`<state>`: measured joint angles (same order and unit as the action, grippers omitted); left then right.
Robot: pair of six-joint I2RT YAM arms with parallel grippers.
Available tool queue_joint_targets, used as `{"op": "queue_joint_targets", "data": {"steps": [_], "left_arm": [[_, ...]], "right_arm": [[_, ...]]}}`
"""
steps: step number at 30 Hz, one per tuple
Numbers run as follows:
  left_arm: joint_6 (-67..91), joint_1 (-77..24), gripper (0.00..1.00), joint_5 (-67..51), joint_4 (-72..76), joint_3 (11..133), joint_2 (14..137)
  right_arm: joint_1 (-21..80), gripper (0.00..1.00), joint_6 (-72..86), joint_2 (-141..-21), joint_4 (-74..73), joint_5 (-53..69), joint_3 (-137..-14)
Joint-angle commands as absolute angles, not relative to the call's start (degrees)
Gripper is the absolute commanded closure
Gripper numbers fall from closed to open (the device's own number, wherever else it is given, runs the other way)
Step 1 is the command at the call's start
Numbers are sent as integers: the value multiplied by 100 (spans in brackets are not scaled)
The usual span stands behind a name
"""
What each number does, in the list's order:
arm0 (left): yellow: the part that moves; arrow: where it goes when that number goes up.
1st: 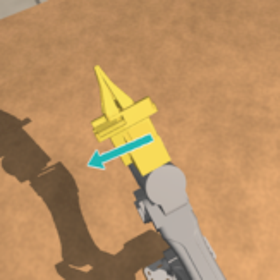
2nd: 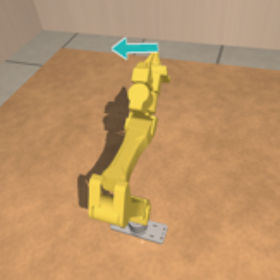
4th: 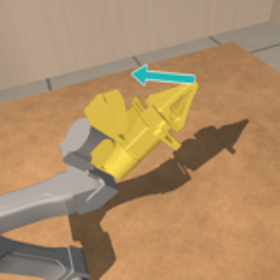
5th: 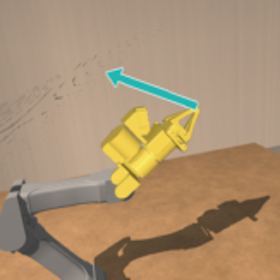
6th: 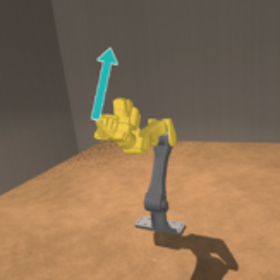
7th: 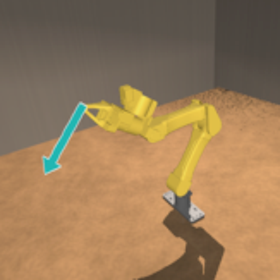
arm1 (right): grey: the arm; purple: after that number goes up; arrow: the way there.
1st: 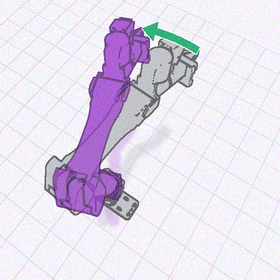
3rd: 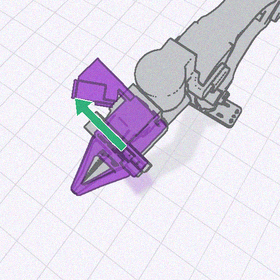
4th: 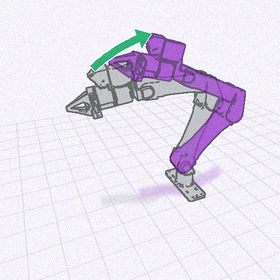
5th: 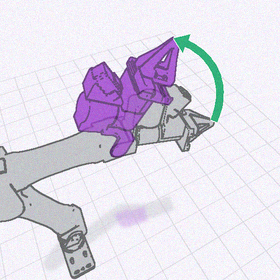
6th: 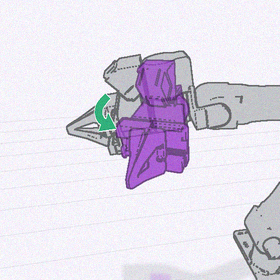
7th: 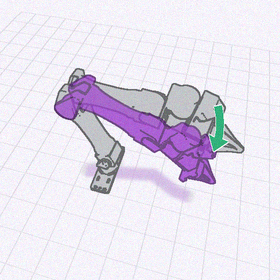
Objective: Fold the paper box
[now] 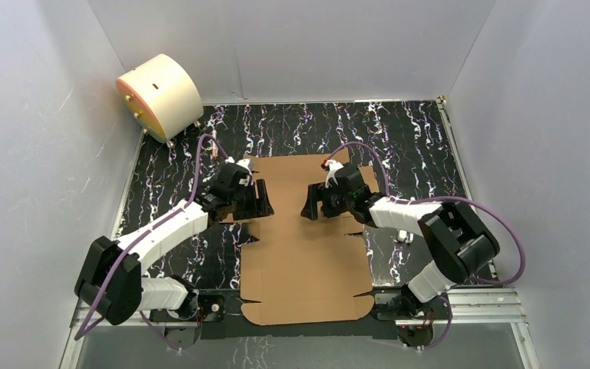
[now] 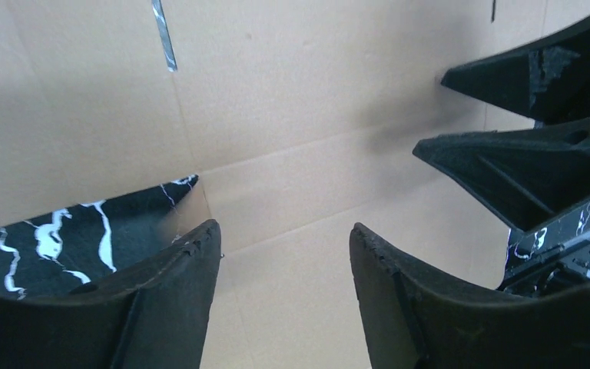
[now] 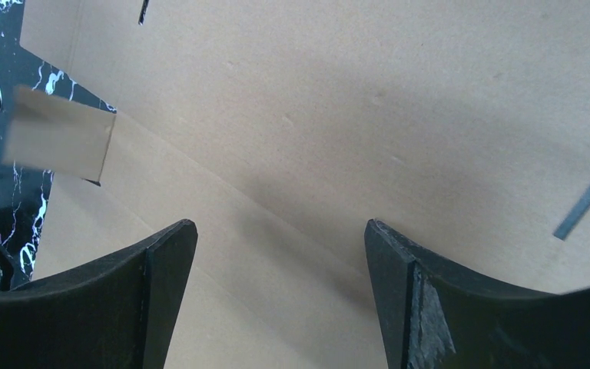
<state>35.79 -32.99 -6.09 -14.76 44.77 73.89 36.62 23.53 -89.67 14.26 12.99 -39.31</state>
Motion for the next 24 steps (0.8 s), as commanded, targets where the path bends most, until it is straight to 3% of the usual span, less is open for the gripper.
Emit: {"op": "queue_joint_targets", "data": {"steps": [1,7,18,24], "left_arm": [[3262,-3331,38,-81,-1844,4894,6895],[3195,-3331,30,-468,-1861,5125,6879],[3407,-3344,26,-1474,-1213,5143,7705],[3417,-3391,25,-1763,-836,5268,8375]], "right_arm": [[3683,9,2084,-8332,929,836,-4309],[3655,1,1837,-7707,190,229,-4323],[3375,1,1953,-6788,-1241,-601,-3937],[2727,1,2006,-6385,-1498,-125,-3454]]}}
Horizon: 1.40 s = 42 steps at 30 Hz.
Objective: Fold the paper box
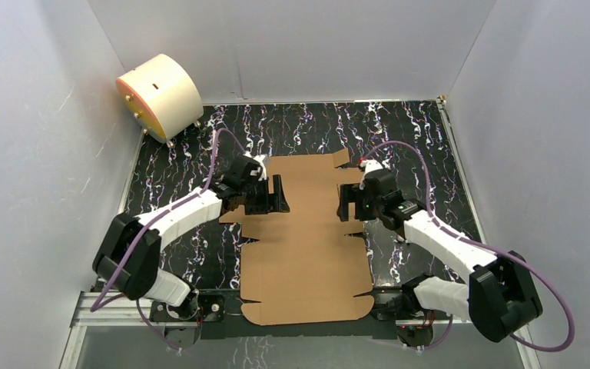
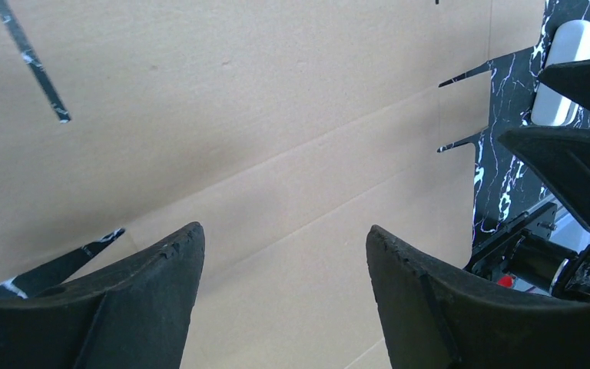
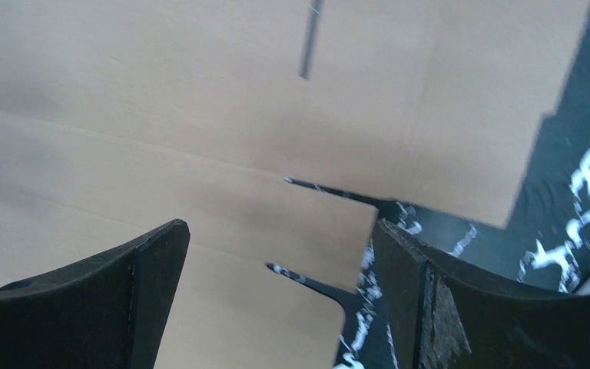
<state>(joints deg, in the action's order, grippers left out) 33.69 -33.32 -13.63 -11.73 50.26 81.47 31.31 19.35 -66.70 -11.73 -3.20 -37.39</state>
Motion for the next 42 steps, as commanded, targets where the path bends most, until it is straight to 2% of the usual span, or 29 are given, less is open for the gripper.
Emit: {"op": "queue_joint_targets", "data": {"steps": [1,5,12,22,28,34,42], "left_arm": [[3421,-3392,25,-1783,-775,5269,8469],[3394,-3410,25,-1814,-683,5292,8797],[3379,-3419,25,-1796,-572,5196,9124],[3401,-3419,25,-1784,-416,5048,9466],[3515,-3419,26,-1791,-258,4867,9577],[3570,-3419,26,-1806,-203,4778,9675],[3621,-3428,26,-1837,-158,4763,9710]], "right_arm": [[2563,1,2016,-6323,-1459,37,-3361],[2053,5,2052,-6182,-1232,705,-3031],[1541,18,2125,-6440,-715,1459,-2684],[1309,30,2221,-6792,-97,1945,-2297],[1310,43,2318,-6975,148,2440,-2306],[1309,50,2354,-6674,-66,2735,-2532],[1316,50,2381,-6394,-540,2892,-2836]]}}
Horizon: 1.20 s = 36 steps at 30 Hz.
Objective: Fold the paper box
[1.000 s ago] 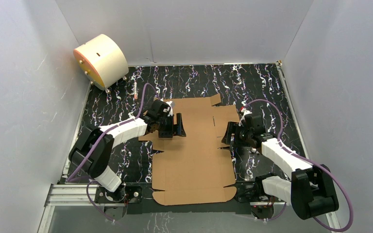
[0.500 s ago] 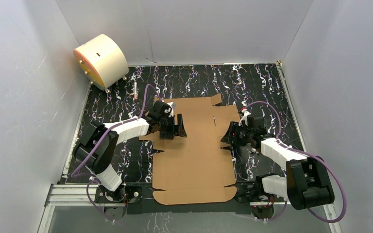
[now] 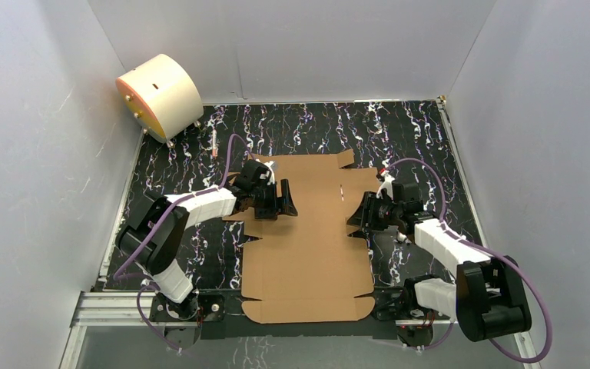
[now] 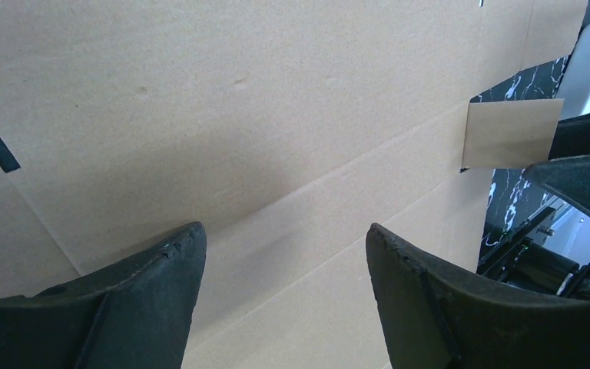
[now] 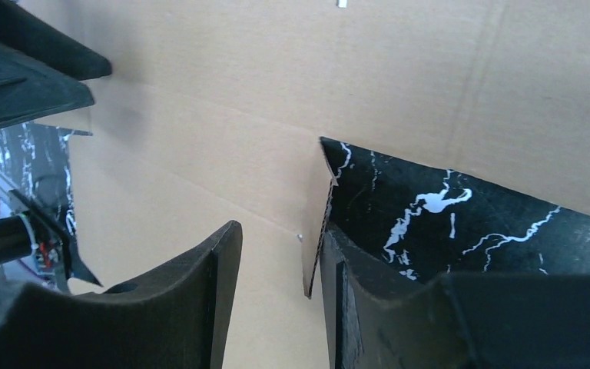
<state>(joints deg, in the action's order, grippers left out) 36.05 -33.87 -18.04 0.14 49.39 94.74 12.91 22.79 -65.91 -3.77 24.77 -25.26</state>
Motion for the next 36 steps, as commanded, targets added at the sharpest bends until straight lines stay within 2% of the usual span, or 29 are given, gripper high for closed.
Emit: {"op": "queue_joint_targets", "data": {"steps": [1,10,27,36], "left_arm": [[3620,-3428,26,-1837,-158,4768,9712],[3674,-3434,26,-1891,-149,4829,9786],[3814,-3516,26,-1983,-35,4855,9795],[3669,-3516,26,-1715,-314,5072,9476]], "right_arm": [[1318,50,2396,-6376,-549,2929,-2845],[1732,48,2532,-6435,-624,2810,-3109],[2871,42,2734,-7391,-307,1817,-3369],[2870,38,2384,-6975,-835,1214,-3711]]}}
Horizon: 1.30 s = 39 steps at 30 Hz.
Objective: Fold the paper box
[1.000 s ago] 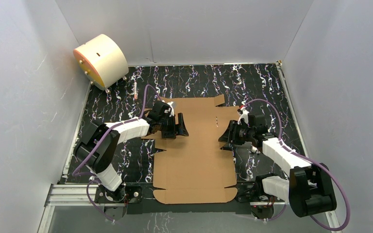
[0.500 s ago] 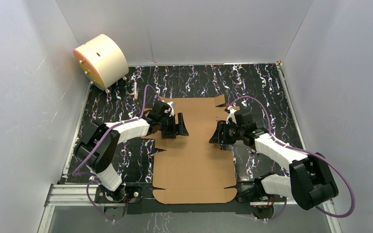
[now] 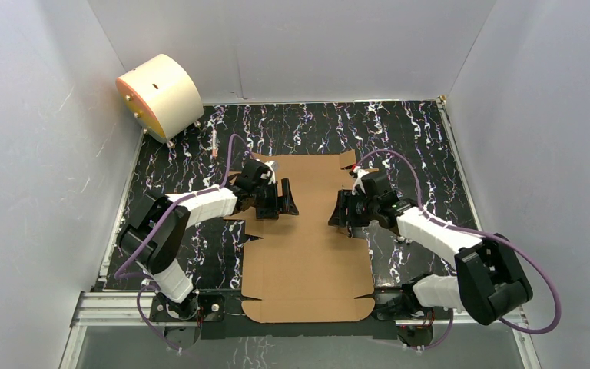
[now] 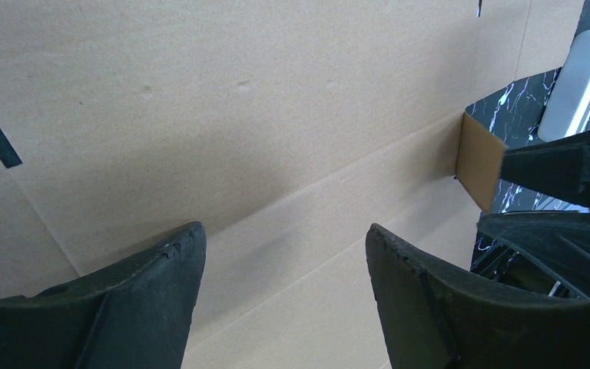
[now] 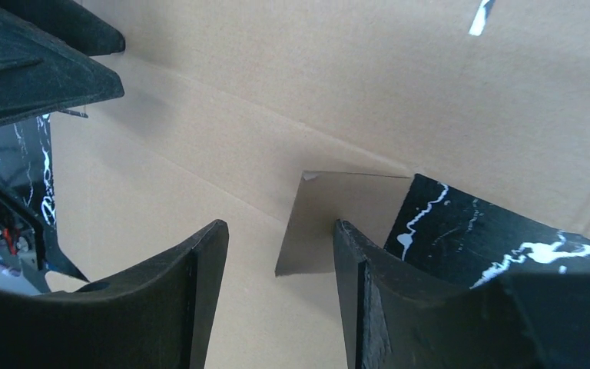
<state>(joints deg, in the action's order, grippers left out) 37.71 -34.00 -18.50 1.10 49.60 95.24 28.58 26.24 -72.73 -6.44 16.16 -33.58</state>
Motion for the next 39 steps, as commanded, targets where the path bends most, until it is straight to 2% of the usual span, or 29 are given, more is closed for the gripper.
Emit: {"op": "queue_joint_targets", "data": {"steps": [1,9,15,21,29,39], "left_arm": [[3653,-3516,26,-1673,-351,5105,9410],[3382,-3248,24,-1258,-889,5451,8771],[3218,-2468,22,-1350,-1175,5421,8224],[3058,-1595,19,-1558,-1356,5228,7865],[2934,-529,17,-2320,-1375,5134,8037],[2716,-10,19,-2643,-1453,5150,8762]], "right_arm": [[2873,38,2354,-6923,-881,1182,-3751],[2874,33,2056,-6629,-993,796,-4235],[2874,26,1888,-6987,-763,971,-4497],[2874,16,1837,-7418,-307,1143,-4567],[2874,3,1801,-7962,199,1179,-4675],[2864,1,1829,-8691,706,1274,-4720]]}}
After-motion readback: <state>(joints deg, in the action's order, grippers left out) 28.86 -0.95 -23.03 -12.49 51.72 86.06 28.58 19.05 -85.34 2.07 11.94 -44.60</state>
